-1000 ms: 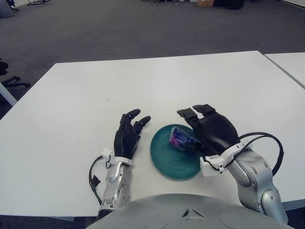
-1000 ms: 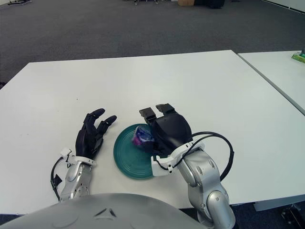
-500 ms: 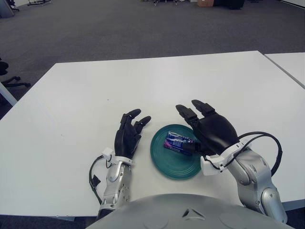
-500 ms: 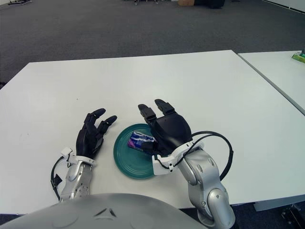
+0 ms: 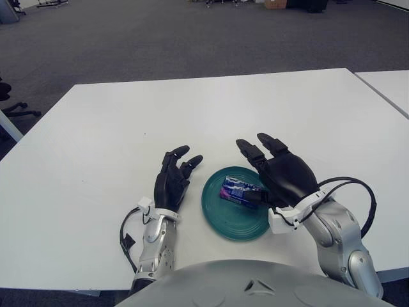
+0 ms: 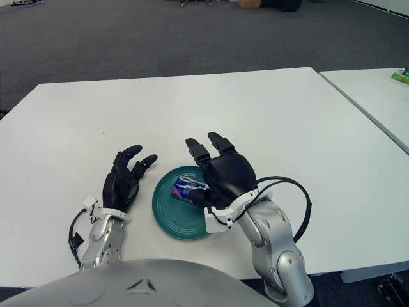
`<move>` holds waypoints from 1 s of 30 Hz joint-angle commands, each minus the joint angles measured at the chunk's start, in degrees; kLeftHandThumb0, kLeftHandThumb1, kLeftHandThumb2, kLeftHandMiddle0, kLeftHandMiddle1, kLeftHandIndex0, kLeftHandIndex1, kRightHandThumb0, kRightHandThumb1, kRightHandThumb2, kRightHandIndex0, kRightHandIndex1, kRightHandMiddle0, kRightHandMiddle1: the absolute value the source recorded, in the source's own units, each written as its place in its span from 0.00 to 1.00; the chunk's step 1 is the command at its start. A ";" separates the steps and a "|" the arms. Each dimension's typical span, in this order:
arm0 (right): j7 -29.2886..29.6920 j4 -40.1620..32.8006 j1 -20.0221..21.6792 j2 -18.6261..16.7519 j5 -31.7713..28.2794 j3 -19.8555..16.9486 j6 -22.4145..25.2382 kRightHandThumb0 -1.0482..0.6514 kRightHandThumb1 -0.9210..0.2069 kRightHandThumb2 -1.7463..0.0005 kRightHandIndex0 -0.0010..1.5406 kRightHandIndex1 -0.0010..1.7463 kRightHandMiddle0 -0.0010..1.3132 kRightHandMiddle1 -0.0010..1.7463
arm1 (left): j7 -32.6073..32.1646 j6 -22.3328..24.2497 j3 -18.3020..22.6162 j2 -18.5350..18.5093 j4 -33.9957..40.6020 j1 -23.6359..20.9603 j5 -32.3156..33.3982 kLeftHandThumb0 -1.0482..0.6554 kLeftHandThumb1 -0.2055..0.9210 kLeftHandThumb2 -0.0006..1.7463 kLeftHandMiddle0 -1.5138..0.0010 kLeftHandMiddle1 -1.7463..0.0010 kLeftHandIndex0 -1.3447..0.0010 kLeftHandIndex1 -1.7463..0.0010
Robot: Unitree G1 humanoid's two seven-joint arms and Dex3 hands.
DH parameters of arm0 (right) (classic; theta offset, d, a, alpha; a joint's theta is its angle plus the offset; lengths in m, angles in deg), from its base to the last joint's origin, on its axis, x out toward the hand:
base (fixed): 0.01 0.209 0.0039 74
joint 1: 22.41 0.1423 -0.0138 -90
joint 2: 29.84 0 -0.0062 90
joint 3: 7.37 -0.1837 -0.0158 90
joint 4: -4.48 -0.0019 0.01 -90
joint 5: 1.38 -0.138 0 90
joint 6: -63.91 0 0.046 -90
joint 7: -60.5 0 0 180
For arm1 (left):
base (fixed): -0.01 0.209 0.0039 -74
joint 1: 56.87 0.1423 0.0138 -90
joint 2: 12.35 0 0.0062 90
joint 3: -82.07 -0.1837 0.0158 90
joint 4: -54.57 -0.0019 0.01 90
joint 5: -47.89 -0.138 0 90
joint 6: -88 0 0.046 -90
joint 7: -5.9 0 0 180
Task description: Put the gum into the plate.
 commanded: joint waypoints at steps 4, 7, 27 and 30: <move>1.46 0.55 0.21 -1.05 -1.95 -0.89 0.93 0.00 0.00 0.51 0.01 0.01 0.02 0.01 | -0.58 1.48 0.12 4.54 -2.21 0.41 -0.05 0.04 1.00 0.55 0.70 0.50 0.90 0.32; 9.53 2.38 0.32 -4.22 -10.58 -5.58 1.72 0.00 0.00 0.54 0.07 0.01 0.02 0.13 | -1.75 2.58 0.12 4.66 -1.54 0.81 -0.17 0.04 1.00 0.54 0.71 0.50 0.89 0.31; 34.93 32.70 -3.19 -27.26 -62.24 -23.39 -7.07 0.16 0.00 0.53 0.29 0.05 0.04 0.59 | -4.42 -1.46 -0.11 2.41 -3.76 2.05 -9.56 0.09 1.00 0.49 0.72 0.55 0.87 0.35; 36.45 32.76 -5.43 -26.10 -61.95 -22.45 -7.69 0.16 0.00 0.51 0.30 0.06 0.11 0.62 | -4.82 -1.50 0.26 2.33 -4.17 2.09 -10.00 0.09 1.00 0.49 0.72 0.57 0.87 0.36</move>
